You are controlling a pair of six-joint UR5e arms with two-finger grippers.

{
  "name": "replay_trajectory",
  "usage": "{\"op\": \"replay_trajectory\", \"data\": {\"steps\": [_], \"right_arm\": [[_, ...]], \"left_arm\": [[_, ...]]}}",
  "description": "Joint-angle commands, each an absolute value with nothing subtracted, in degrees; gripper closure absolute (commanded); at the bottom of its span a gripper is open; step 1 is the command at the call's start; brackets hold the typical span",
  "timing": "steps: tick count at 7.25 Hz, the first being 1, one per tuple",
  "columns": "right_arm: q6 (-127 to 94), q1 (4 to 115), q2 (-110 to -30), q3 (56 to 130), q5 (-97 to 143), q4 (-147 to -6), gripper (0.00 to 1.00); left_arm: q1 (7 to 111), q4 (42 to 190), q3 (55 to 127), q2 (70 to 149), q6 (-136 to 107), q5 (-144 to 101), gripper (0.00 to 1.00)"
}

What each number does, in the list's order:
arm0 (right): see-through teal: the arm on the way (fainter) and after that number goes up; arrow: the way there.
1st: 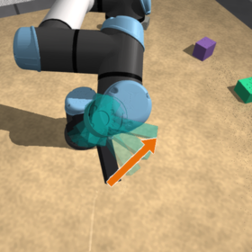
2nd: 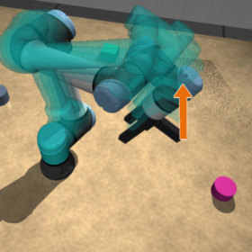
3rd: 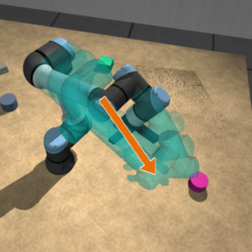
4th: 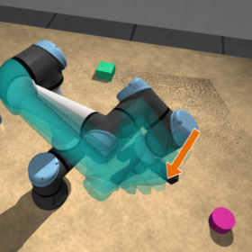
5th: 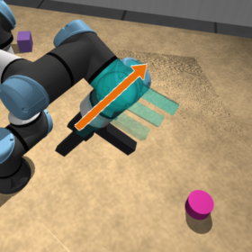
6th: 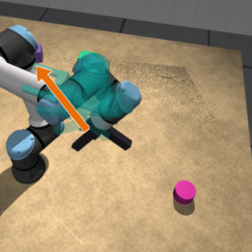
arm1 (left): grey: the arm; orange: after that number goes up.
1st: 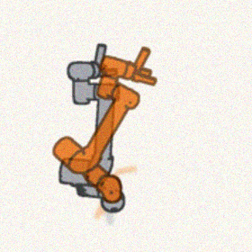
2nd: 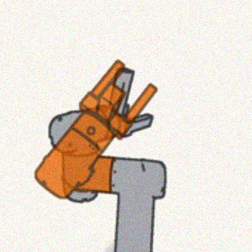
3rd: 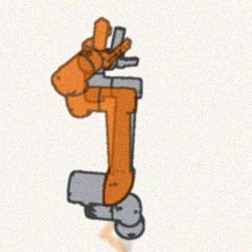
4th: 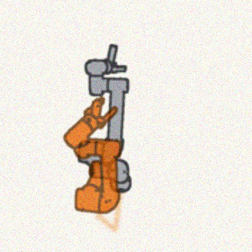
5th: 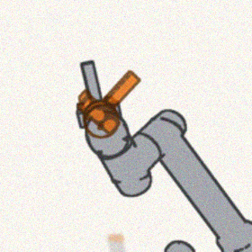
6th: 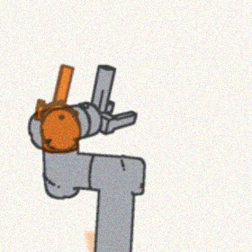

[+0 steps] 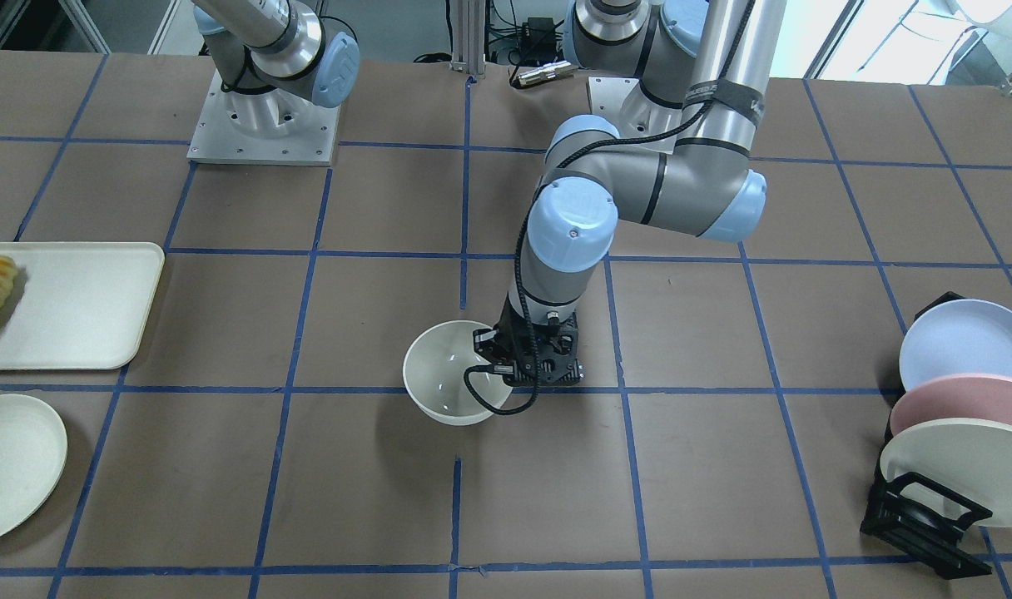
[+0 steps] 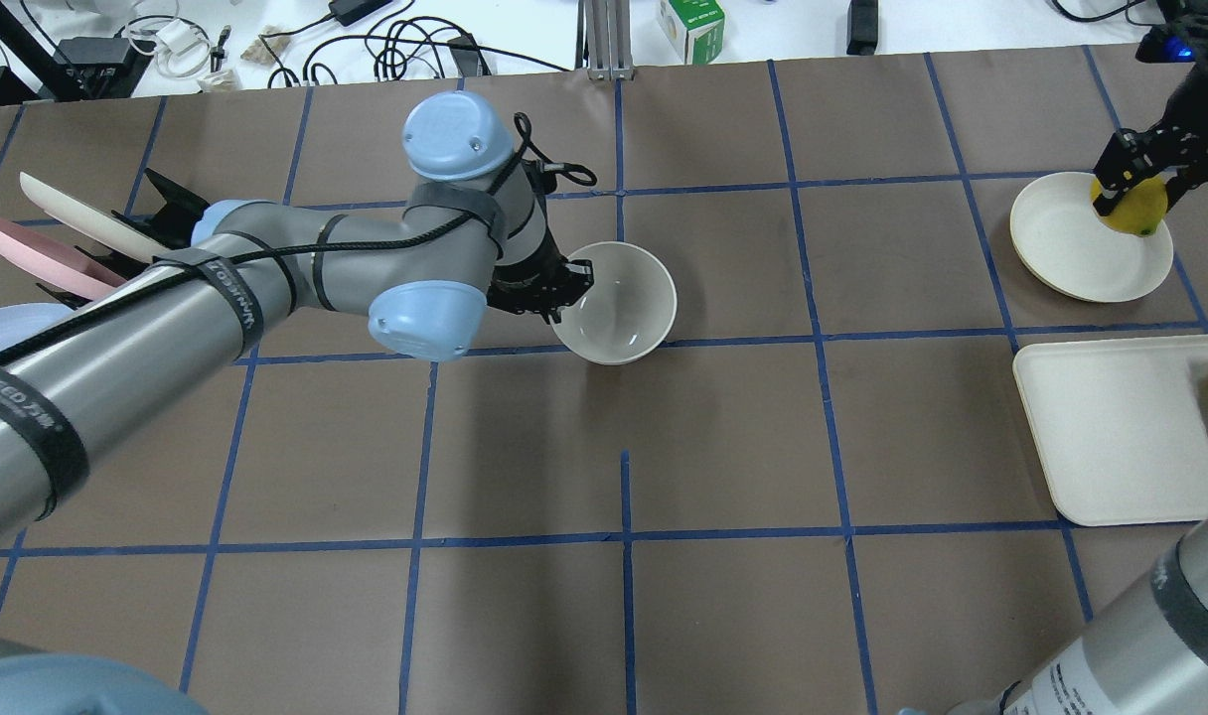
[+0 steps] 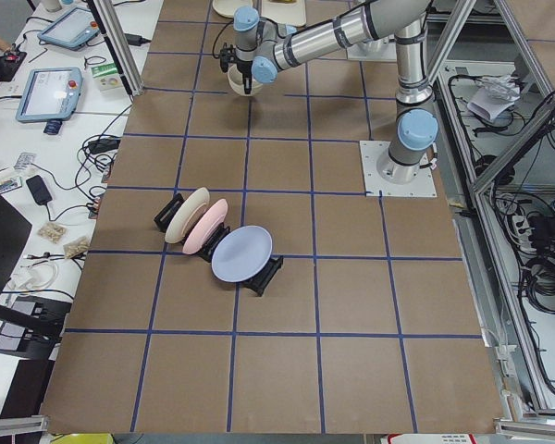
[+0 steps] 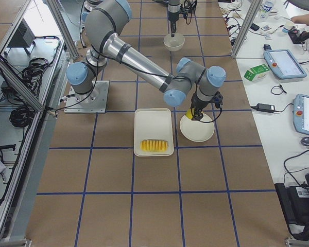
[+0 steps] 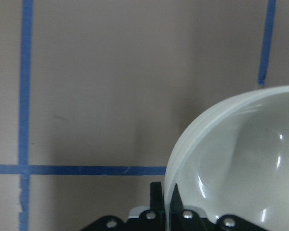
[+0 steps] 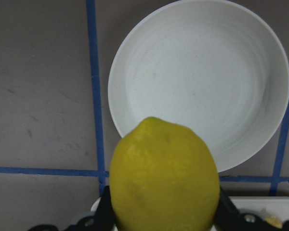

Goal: Place bowl and put lemon in it

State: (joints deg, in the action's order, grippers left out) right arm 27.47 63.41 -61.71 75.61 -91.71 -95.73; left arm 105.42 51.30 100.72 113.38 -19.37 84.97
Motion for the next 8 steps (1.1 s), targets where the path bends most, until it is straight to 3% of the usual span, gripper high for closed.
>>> {"op": "replay_trajectory", "data": {"steps": [1, 5, 6, 7, 8], "right_arm": [[16.84, 69.40, -65.82, 75.06, -91.58, -89.67, 1.00], [3.80, 80.83, -68.73, 75.41, -91.67, -86.31, 1.00], [1.34, 82.77, -68.82, 75.41, -91.58, -86.13, 1.00], [-1.03, 84.79, -68.91, 75.15, -91.58, -86.22, 1.00], [-2.19, 86.64, -69.34, 75.15, -91.23, -86.48, 1.00]], "left_arm": [[107.06, 50.71, 100.73, 113.82, -17.26, 86.21, 1.00], [105.12, 51.59, 102.12, 114.08, -16.70, 86.40, 1.00], [105.12, 53.42, 102.65, 114.17, -15.66, 86.92, 0.20], [104.77, 53.70, 102.40, 114.17, -15.56, 85.88, 0.00], [103.46, 54.48, 101.61, 113.82, -15.56, 84.91, 0.00]]}}
